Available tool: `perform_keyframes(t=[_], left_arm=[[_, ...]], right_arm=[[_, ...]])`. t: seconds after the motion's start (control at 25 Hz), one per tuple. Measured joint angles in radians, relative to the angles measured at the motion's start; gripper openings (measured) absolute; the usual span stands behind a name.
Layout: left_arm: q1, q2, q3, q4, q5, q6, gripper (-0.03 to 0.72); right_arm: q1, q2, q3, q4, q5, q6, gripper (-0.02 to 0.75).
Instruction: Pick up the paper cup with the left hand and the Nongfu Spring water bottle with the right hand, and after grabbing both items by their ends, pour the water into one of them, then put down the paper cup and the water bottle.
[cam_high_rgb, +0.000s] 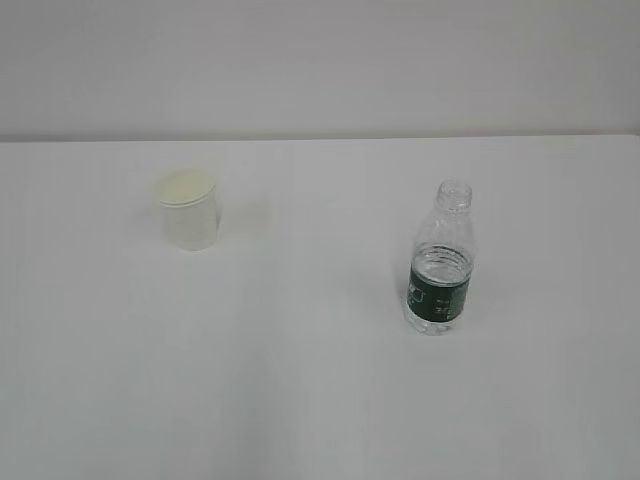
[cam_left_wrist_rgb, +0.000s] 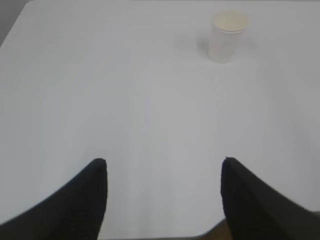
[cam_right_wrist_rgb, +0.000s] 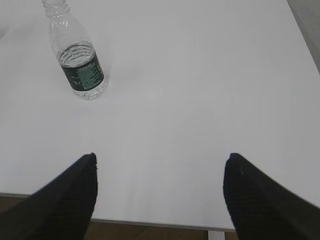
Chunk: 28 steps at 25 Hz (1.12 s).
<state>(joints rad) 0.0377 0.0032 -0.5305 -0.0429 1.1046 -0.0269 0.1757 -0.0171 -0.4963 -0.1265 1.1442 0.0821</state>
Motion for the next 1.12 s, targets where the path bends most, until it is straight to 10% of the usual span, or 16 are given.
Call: perform_keyframes(t=[1.12], left_arm=[[-0.042,0.625,-0.287,-0.137,-0.611,0.078,0.488]], right_arm=[[0.000,0.458,-0.130,0.127,-0.905,0.002,0.587]])
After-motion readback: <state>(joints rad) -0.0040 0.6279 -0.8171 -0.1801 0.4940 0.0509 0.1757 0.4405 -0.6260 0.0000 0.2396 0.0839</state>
